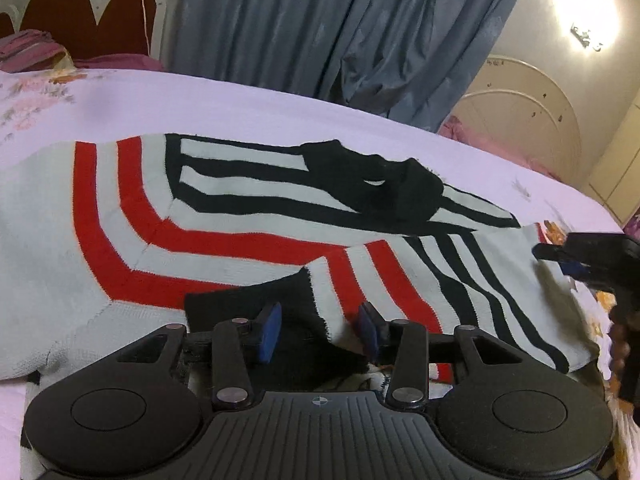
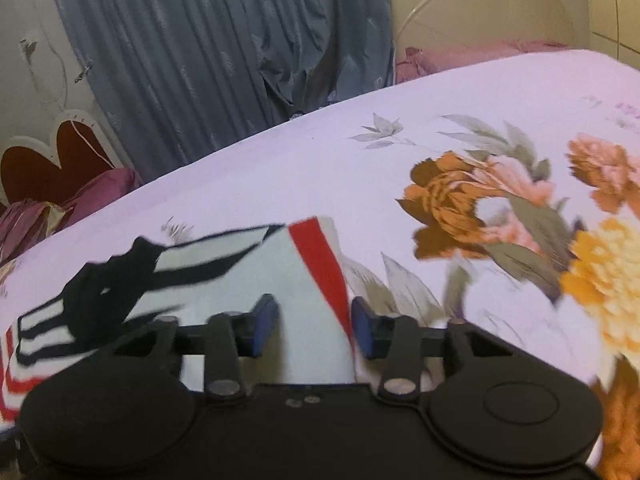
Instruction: Fold small clothes
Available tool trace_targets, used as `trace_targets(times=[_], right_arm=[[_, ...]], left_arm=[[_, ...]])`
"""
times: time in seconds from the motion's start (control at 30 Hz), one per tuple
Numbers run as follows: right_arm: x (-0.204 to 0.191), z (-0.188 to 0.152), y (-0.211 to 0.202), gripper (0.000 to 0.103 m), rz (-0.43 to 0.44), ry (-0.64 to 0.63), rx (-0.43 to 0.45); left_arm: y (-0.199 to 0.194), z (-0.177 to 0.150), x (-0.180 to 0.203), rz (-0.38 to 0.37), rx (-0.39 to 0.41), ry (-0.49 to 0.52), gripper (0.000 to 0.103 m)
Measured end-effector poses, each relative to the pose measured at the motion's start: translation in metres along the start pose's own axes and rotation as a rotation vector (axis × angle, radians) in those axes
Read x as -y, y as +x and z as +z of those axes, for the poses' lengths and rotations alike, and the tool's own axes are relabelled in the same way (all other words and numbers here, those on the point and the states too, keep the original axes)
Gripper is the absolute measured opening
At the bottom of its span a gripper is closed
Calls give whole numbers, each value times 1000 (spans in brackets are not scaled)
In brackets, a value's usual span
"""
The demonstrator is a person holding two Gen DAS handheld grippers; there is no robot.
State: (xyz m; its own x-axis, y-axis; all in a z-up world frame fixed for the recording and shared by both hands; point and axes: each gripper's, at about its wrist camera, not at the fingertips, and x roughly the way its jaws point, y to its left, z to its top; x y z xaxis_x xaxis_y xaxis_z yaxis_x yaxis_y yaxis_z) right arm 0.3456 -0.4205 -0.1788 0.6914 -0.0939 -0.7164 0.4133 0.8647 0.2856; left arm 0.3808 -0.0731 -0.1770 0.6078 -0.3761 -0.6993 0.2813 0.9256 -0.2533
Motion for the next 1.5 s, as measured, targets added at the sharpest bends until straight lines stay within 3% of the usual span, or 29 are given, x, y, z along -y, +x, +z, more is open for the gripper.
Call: trace_targets(times=[0.1,0.2,0.3,0.4,0.47,0.53,0.63,0.8,0.93,1.07,1.13,1.23,1.5], right_arm=[[-2,2,8,13,-17,8,1],[-5,-4,9,9,-89,-73,29],[-1,-3,9,10,-80,-47,33],[-11,0,-5,21,-126,-85,104],[-17,2,-8,24,-85,-109,127],[-22,5,4,23,-92,-140,96],[-20,5,24,18,-187,-183,71],[-20,6,3,22,-140,-111,67],[-47,-15,-33,26,-28,-150,73],[-86,-54,-48,25,56,-270,18],[-97,-70,-40,25,38,-316,-34],[-103,-79,-40,27,20,-313,-52],[-148,-92,-64,28,154,-333,-57]], left_arm=[[1,-1,2,10,-2,36,42],[1,-1,1,4,-2,48,42],[1,0,1,10,-6,48,42],[-7,5,5,22,3,36,42],[-5,6,6,19,2,39,43],[2,4,3,23,-12,34,43],[4,2,2,22,-2,60,43],[-11,5,0,45,-13,45,46],[-28,2,-2,81,34,38,68],[-23,-4,-4,124,-18,85,68],[-20,-6,-13,125,-62,51,68],[-42,-4,-23,112,-25,-12,69],[-86,-14,-69,152,10,-104,70]])
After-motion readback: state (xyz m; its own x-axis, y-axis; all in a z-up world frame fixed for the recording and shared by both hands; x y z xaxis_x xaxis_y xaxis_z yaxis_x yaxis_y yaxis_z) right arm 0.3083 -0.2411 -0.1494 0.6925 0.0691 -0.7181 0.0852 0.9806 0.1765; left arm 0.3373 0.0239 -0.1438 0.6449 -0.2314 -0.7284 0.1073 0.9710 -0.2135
